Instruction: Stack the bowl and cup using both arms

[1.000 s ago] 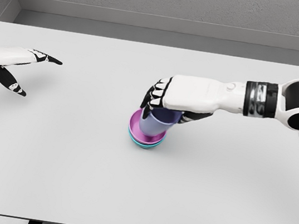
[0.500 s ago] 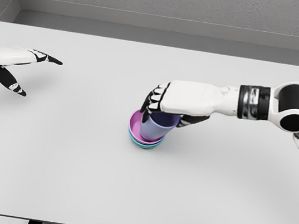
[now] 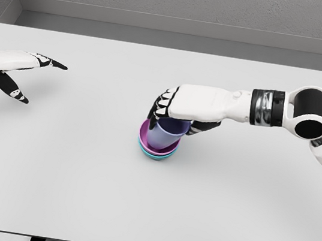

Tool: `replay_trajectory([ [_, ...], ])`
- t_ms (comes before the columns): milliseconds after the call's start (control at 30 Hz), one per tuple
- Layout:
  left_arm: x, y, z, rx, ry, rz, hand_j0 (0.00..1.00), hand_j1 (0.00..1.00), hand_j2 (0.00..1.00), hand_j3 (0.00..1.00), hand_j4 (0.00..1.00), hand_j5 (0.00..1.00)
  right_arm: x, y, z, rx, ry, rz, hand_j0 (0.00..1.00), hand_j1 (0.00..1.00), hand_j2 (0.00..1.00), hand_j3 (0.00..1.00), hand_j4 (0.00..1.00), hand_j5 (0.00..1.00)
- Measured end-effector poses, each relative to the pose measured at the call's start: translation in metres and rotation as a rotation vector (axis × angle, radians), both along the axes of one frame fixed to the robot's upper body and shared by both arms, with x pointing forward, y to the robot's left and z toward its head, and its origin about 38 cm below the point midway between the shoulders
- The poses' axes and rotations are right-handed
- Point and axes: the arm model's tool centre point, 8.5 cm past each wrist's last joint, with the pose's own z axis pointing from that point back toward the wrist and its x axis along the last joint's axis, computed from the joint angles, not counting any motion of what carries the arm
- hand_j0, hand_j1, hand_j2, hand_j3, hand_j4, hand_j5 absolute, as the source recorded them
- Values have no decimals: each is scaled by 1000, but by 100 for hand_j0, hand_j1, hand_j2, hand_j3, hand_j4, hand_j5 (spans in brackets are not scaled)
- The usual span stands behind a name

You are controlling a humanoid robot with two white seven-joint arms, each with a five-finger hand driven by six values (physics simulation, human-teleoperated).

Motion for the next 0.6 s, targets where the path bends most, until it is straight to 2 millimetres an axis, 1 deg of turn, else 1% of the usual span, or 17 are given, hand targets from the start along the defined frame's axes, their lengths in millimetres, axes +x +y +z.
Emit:
replay_trajectory([
  [33, 0, 0, 0, 0, 0, 0, 100, 100, 100, 100, 100, 100, 0, 0, 0, -1, 1, -1, 100, 100, 100, 100, 100, 100],
  [267, 0, 0, 0, 0, 0, 0, 100, 100, 100, 100, 100, 100, 1, 0, -1, -2, 3, -4, 100, 100, 100, 100, 100, 100],
  [333, 0, 0, 0, 0, 0, 0, 100, 100, 100, 100, 100, 100, 0, -1, 3, -1, -6, -2, 100, 100, 100, 100, 100, 100],
  [367, 0, 0, 0, 0, 0, 0, 100, 100, 100, 100, 100, 100, 2, -1, 11, 2, -27, 2, 100, 100, 100, 100, 100, 100],
  [433, 0, 0, 0, 0, 0, 0, 100, 100, 100, 100, 100, 100, 1, -3, 21, 6, -50, 9, 100, 100, 100, 100, 100, 100],
  [500, 0, 0, 0, 0, 0, 0, 100, 100, 100, 100, 100, 100, 0, -10, 31, 20, -75, 3, 100, 100, 100, 100, 100, 100],
  [567, 0, 0, 0, 0, 0, 0, 100, 100, 100, 100, 100, 100, -2, -23, 40, 27, -103, -3, 100, 100, 100, 100, 100, 100],
  [600, 0, 0, 0, 1, 1, 0, 100, 100, 100, 100, 100, 100, -2, -32, 46, 26, -122, -9, 100, 100, 100, 100, 100, 100],
])
